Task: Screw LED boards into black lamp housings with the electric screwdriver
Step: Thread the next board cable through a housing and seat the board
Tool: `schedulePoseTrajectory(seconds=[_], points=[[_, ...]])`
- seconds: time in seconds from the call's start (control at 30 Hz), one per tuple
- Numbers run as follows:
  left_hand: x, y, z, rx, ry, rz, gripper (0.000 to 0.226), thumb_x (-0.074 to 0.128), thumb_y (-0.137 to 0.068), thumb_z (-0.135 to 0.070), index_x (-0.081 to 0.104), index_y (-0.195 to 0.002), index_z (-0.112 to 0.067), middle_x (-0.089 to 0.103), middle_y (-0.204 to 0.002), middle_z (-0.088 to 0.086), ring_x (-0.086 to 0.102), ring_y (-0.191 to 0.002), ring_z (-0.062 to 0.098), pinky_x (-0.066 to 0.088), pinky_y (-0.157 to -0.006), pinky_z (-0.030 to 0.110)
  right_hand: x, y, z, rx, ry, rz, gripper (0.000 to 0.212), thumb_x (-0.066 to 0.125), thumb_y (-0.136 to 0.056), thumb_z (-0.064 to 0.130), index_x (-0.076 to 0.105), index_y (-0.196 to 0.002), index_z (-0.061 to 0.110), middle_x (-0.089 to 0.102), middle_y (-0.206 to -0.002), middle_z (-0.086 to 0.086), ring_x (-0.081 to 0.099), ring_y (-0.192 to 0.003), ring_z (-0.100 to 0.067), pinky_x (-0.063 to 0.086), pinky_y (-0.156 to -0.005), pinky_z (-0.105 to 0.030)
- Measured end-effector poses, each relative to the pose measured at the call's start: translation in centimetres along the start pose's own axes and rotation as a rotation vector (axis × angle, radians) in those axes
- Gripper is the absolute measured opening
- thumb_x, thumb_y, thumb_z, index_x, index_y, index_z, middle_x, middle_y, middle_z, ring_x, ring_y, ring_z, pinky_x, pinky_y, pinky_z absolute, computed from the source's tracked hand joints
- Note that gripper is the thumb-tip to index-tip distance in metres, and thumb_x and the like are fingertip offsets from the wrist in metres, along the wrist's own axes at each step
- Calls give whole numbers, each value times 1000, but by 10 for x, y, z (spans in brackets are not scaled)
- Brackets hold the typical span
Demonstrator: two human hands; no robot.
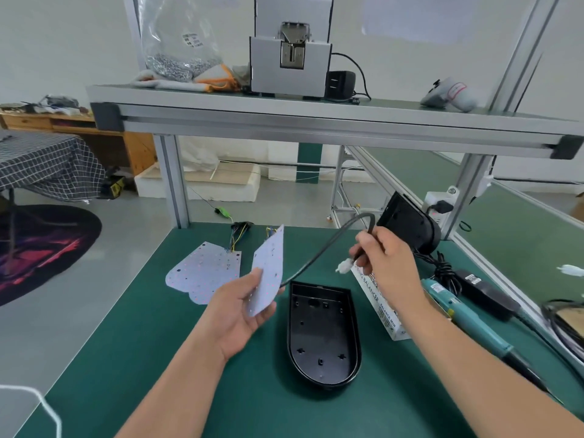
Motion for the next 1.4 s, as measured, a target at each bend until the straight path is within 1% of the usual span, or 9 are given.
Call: schedulePoseTrajectory(seconds=[0.17,0.3,0.5,0.67,0.77,0.93,1.1,1.23,1.4], points=[[18,2,11,9,-65,109,32,54,-108,-18,77,-122,-2,77,-122,13,77,-101,22,63,-73,32,23,37,-6,73,-193,23,22,54,-106,24,68,-89,23,76,-84,-9,65,-64,-18,53,-54,-31],[26,5,18,1,-67,158,29,61,-99,-22,82,-113,-7,78,-118,13,77,-97,24,63,-73,36,38,41,-18,121,-142,70,21,55,-109,14,63,-90,9,75,-82,-11,63,-58,-21,53,-55,-35],[33,6,21,32,-100,179,27,66,-94,-26,82,-109,-11,76,-118,15,75,-97,27,62,-77,38,41,43,-15,32,25,101,16,56,-107,13,62,-93,19,74,-80,-2,68,-64,-15,60,-62,-34],[35,5,22,37,-98,181,24,64,-95,-26,84,-103,-14,77,-110,12,75,-91,25,62,-75,37,38,43,-5,-65,199,82,14,53,-97,37,62,-92,26,70,-78,4,69,-73,-19,59,-72,-46],[35,5,21,35,-62,179,22,64,-96,-26,82,-102,-15,76,-106,10,74,-87,23,61,-70,34,45,50,3,-161,221,166,12,56,-99,37,65,-97,28,71,-82,10,69,-77,-12,57,-73,-36],[36,6,18,52,-31,202,23,62,-98,-25,83,-102,-15,76,-110,11,75,-91,23,62,-73,34,43,49,5,-97,-136,211,15,54,-108,11,66,-98,9,75,-90,-4,72,-76,-20,61,-70,-35],[36,5,20,58,-28,219,24,61,-100,-24,82,-105,-14,76,-107,11,75,-88,22,61,-72,32,47,60,18,-222,-195,287,10,61,-107,22,68,-103,17,76,-96,0,74,-83,-20,58,-76,-26],[30,0,23,43,-17,187,27,63,-99,-25,76,-116,-8,74,-114,14,74,-95,26,62,-82,40,47,57,16,-317,116,160,7,57,-107,33,61,-100,33,70,-91,18,69,-86,-9,52,-76,-22],[28,-2,22,19,27,159,31,64,-95,-24,71,-120,-7,76,-111,10,76,-88,23,63,-71,36,45,58,11,-312,196,132,16,59,-101,19,56,-96,33,69,-85,22,66,-84,8,41,-73,-4]])
Point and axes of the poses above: each hand's wrist, its own y-axis away from the middle knuckle, its own x-axis out of the palm, z = x × y, the point moved 7 cm from there along -y, towards the middle knuckle
